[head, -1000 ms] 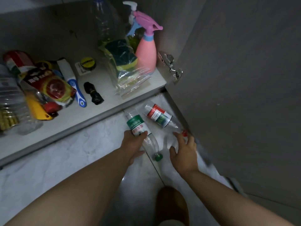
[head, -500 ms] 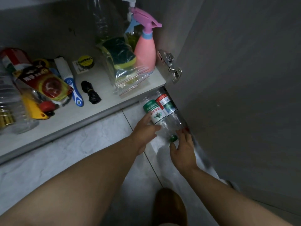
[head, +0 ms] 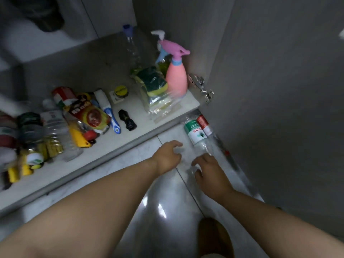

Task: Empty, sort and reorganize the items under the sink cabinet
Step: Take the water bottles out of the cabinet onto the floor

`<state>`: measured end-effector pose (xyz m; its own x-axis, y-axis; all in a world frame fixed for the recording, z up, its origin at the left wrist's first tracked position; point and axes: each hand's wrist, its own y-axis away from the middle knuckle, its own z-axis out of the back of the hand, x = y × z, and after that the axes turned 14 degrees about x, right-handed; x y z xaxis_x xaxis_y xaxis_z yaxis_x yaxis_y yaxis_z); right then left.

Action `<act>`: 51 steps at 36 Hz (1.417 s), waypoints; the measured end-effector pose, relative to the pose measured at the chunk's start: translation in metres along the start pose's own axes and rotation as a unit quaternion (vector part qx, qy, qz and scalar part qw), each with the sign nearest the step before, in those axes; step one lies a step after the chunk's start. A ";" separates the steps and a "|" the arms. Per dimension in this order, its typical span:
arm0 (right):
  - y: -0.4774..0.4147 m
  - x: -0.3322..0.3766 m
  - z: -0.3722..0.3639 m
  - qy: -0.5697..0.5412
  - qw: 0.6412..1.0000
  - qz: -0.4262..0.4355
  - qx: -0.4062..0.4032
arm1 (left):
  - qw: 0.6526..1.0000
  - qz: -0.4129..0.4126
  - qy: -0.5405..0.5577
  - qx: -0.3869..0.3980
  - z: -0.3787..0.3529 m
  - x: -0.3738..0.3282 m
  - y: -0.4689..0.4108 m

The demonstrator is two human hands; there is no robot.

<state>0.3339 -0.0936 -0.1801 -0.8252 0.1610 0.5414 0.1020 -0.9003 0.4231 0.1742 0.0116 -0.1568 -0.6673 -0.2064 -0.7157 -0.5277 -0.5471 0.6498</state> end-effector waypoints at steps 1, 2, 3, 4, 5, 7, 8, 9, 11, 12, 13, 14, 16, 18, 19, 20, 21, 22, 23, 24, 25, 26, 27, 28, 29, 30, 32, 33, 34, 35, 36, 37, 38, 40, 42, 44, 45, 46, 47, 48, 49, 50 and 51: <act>-0.001 0.009 0.006 0.010 0.999 0.020 0.024 | 0.999 0.002 -0.051 0.006 0.012 0.002 0.015; -0.003 0.018 0.012 0.022 0.998 0.040 0.050 | 0.995 0.007 -0.099 0.013 0.025 0.004 0.030; -0.004 0.027 0.018 0.036 0.995 0.059 0.077 | 0.989 0.015 -0.145 0.017 0.038 0.005 0.046; -0.005 0.039 0.025 0.054 0.990 0.074 0.106 | 0.982 0.022 -0.187 0.014 0.052 0.006 0.063; -0.006 0.051 0.032 0.075 0.984 0.085 0.134 | 0.975 0.030 -0.218 0.007 0.065 0.007 0.080; -0.006 0.077 0.047 0.125 0.970 0.092 0.186 | 0.970 0.043 -0.240 -0.014 0.088 0.008 0.113; -0.007 0.091 0.055 0.154 0.962 0.091 0.206 | 0.968 0.045 -0.247 -0.030 0.098 0.009 0.129; -0.007 0.105 0.062 0.185 0.953 0.088 0.221 | 0.965 0.047 -0.254 -0.047 0.107 0.012 0.145; -0.007 0.132 0.076 0.239 0.936 0.082 0.246 | 0.962 0.056 -0.257 -0.073 0.122 0.021 0.173; -0.006 0.146 0.083 0.255 0.929 0.081 0.257 | 0.962 0.064 -0.252 -0.082 0.128 0.027 0.185; -0.005 0.159 0.089 0.269 0.922 0.081 0.267 | 0.962 0.074 -0.246 -0.090 0.135 0.033 0.197; -0.004 0.172 0.094 0.282 0.915 0.083 0.274 | 0.963 0.082 -0.238 -0.095 0.140 0.040 0.208; -0.002 0.196 0.103 0.311 0.903 0.081 0.285 | 0.966 0.095 -0.216 -0.106 0.148 0.055 0.227; 0.001 0.219 0.108 0.334 0.895 0.074 0.287 | 0.970 0.099 -0.188 -0.120 0.153 0.069 0.243; 0.002 0.231 0.108 0.341 0.892 0.071 0.287 | 0.971 0.098 -0.175 -0.127 0.155 0.076 0.250; 0.003 0.242 0.108 0.347 0.890 0.070 0.287 | 0.972 0.099 -0.166 -0.135 0.157 0.083 0.257; 0.003 0.253 0.108 0.352 0.888 0.069 0.287 | 0.972 0.105 -0.157 -0.141 0.159 0.090 0.263; 0.004 0.263 0.107 0.356 0.887 0.070 0.284 | 0.971 0.114 -0.148 -0.147 0.161 0.096 0.267; 0.004 0.274 0.106 0.357 0.888 0.069 0.280 | 0.971 0.124 -0.137 -0.154 0.162 0.101 0.271; 0.004 0.283 0.105 0.354 0.891 0.068 0.275 | 0.970 0.130 -0.125 -0.163 0.163 0.104 0.274; 0.002 0.292 0.103 0.346 0.897 0.066 0.268 | 0.969 0.133 -0.114 -0.175 0.164 0.106 0.275; -0.001 0.300 0.100 0.336 0.902 0.066 0.262 | 0.967 0.133 -0.104 -0.191 0.166 0.106 0.275; -0.006 0.307 0.097 0.325 0.907 0.066 0.259 | 0.965 0.131 -0.092 -0.209 0.168 0.106 0.274; -0.011 0.313 0.093 0.314 0.911 0.067 0.259 | 0.962 0.129 -0.080 -0.228 0.171 0.107 0.273; -0.017 0.319 0.088 0.300 0.915 0.070 0.259 | 0.958 0.129 -0.069 -0.248 0.174 0.107 0.270; -0.023 0.323 0.082 0.286 0.920 0.075 0.259 | 0.952 0.134 -0.057 -0.268 0.178 0.109 0.268; -0.035 0.327 0.066 0.248 0.930 0.086 0.257 | 0.936 0.163 -0.050 -0.307 0.189 0.115 0.262; -0.041 0.329 0.056 0.228 0.935 0.090 0.258 | 0.925 0.182 -0.059 -0.329 0.194 0.119 0.258; -0.048 0.329 0.046 0.211 0.938 0.092 0.260 | 0.913 0.198 -0.072 -0.350 0.199 0.124 0.254; -0.055 0.330 0.037 0.199 0.940 0.094 0.262 | 0.904 0.208 -0.085 -0.364 0.202 0.128 0.250; -0.063 0.330 0.028 0.191 0.940 0.094 0.267 | 0.899 0.212 -0.095 -0.370 0.205 0.132 0.246; -0.071 0.330 0.021 0.185 0.940 0.095 0.272 | 0.900 0.209 -0.101 -0.370 0.206 0.135 0.241; -0.079 0.330 0.014 0.181 0.940 0.095 0.274 | 0.902 0.204 -0.103 -0.366 0.207 0.137 0.235; -0.096 0.333 0.002 0.167 0.946 0.091 0.261 | 0.903 0.202 -0.115 -0.361 0.207 0.140 0.223; -0.110 0.337 -0.010 0.141 0.962 0.080 0.221 | 0.893 0.222 -0.156 -0.358 0.207 0.141 0.212; -0.121 0.342 -0.021 0.119 0.974 0.076 0.178 | 0.879 0.247 -0.197 -0.357 0.207 0.140 0.203; -0.125 0.344 -0.026 0.112 0.978 0.078 0.160 | 0.876 0.255 -0.204 -0.355 0.207 0.140 0.200; -0.129 0.346 -0.030 0.108 0.980 0.081 0.144 | 0.875 0.261 -0.203 -0.353 0.207 0.140 0.196; -0.134 0.349 -0.034 0.107 0.982 0.083 0.129 | 0.876 0.266 -0.198 -0.352 0.208 0.140 0.193; -0.138 0.352 -0.038 0.107 0.984 0.081 0.118 | 0.876 0.269 -0.192 -0.350 0.209 0.141 0.190; -0.142 0.355 -0.041 0.108 0.985 0.077 0.108 | 0.877 0.270 -0.186 -0.350 0.209 0.142 0.188; -0.145 0.358 -0.045 0.109 0.987 0.071 0.099 | 0.878 0.269 -0.179 -0.354 0.209 0.143 0.186; -0.149 0.362 -0.049 0.115 0.987 0.064 0.090 | 0.879 0.266 -0.168 -0.359 0.209 0.146 0.185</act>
<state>-0.0068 0.0786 -0.0828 -0.9013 -0.0644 0.4284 0.2936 -0.8178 0.4949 -0.1304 0.0503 -0.0876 -0.9002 -0.4027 -0.1660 0.2929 -0.8417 0.4536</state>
